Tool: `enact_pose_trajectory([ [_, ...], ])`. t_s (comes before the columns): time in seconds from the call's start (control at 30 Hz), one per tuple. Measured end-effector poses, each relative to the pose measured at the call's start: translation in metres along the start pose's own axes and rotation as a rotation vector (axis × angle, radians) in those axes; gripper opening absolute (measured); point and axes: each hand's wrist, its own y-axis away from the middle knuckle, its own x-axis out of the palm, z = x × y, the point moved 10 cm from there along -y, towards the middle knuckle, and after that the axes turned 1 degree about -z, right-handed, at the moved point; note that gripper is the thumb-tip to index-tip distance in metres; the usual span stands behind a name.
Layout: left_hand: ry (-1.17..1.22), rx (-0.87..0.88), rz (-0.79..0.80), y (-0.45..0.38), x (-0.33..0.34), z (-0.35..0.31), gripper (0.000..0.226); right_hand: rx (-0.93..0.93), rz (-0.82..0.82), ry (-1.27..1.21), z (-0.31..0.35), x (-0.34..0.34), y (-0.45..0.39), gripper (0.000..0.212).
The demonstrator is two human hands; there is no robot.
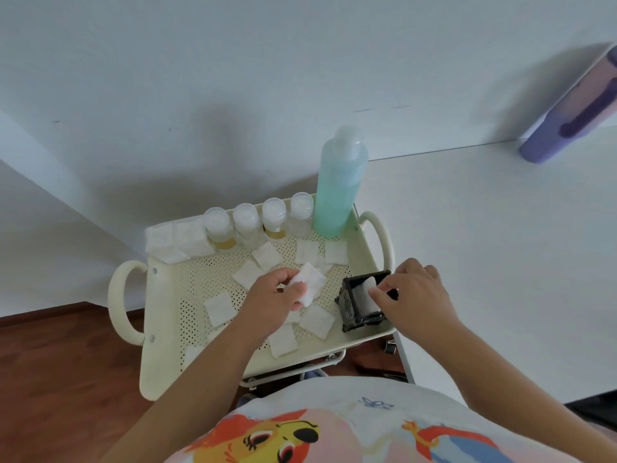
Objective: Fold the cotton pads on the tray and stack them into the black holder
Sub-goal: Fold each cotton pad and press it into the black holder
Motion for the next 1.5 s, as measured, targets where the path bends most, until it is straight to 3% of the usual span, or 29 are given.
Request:
enact_pose_trajectory([
  [0.23,0.007,-0.022,-0.027,0.003,0.001,0.006,0.016,0.005,-0.129,0.101,0.009,0.007,0.009,0.031],
  [0.53,0.0,-0.013,-0.029,0.005,0.007,0.002,0.015,0.041,-0.014,0.24,0.004,0.008,-0.01,0.018],
  [0.83,-0.012,-0.002,0.002,0.004,0.017,-0.006,0.024,0.143,0.019,-0.045,-0.013,0.011,-0.016,0.018],
  [1.1,0.011,0.041,0.015,0.006,0.024,-0.02,0.021,-0.004,-0.026,0.234,0.007,0.002,-0.015,0.009],
  [1.17,0.017,0.06,0.021,0.006,0.026,-0.027,0.02,-0.034,-0.07,0.156,0.009,-0.01,-0.013,0.013],
  [1.23,0.03,0.092,0.047,0.007,0.031,-0.035,0.022,-0.103,-0.097,-0.105,0.013,-0.026,-0.011,0.015],
  [1.37,0.038,0.149,0.164,0.009,0.051,-0.054,0.023,-0.107,0.193,-0.665,0.026,-0.02,-0.01,0.022],
  [1.43,0.002,0.171,0.212,0.009,0.061,-0.061,0.023,-0.133,0.25,-0.692,0.029,-0.015,-0.01,0.024],
  [1.5,-0.016,0.185,0.222,0.009,0.066,-0.065,0.024,-0.145,0.17,-0.628,0.023,-0.019,-0.012,0.019],
])
